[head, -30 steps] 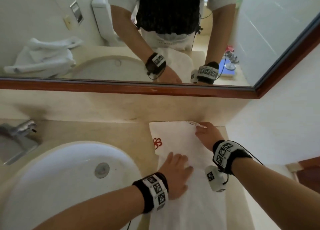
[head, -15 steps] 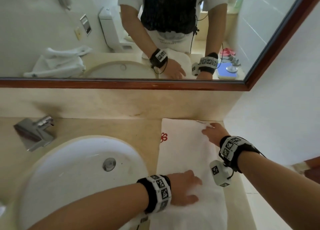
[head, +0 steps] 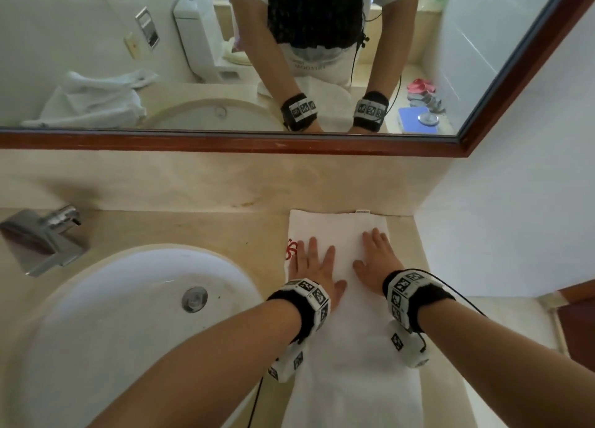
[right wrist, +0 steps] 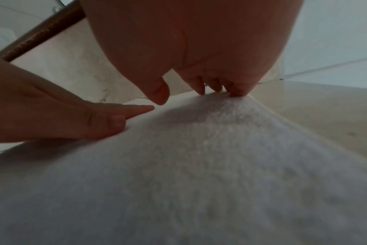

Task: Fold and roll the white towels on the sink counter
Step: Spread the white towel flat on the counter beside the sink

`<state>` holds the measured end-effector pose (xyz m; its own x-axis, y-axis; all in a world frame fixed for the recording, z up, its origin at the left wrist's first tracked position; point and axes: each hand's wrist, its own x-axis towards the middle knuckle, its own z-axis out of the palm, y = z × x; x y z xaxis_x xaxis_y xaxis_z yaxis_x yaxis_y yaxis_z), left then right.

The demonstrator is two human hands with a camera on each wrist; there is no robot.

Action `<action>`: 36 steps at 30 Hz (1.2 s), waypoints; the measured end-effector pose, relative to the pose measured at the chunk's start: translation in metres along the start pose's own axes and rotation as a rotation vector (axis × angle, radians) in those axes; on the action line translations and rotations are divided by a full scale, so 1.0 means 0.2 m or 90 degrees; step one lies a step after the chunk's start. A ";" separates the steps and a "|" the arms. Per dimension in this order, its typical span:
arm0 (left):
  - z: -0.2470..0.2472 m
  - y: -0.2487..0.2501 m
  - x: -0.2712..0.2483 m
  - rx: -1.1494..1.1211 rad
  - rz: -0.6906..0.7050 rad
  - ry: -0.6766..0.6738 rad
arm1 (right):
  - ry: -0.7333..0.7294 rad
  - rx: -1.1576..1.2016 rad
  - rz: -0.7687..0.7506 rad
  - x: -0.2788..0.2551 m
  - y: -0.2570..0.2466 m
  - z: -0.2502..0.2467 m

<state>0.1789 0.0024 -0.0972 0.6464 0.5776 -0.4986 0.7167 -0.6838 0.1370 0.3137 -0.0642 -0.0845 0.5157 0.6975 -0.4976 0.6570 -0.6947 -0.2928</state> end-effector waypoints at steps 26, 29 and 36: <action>0.10 0.00 -0.39 0.131 0.200 -0.163 | -0.065 -0.144 -0.022 0.01 -0.10 0.07; 0.26 -0.07 -0.51 0.191 0.208 -0.168 | -0.067 -0.138 -0.041 -0.06 -0.08 0.07; 0.19 -0.01 -0.55 0.141 0.120 -0.108 | -0.122 -0.219 -0.116 -0.43 -0.01 0.30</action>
<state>0.0965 -0.0769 -0.0757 0.6958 0.3615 -0.6206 0.5021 -0.8627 0.0604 0.2357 -0.1331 -0.0903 0.2845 0.7355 -0.6149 0.8898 -0.4413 -0.1162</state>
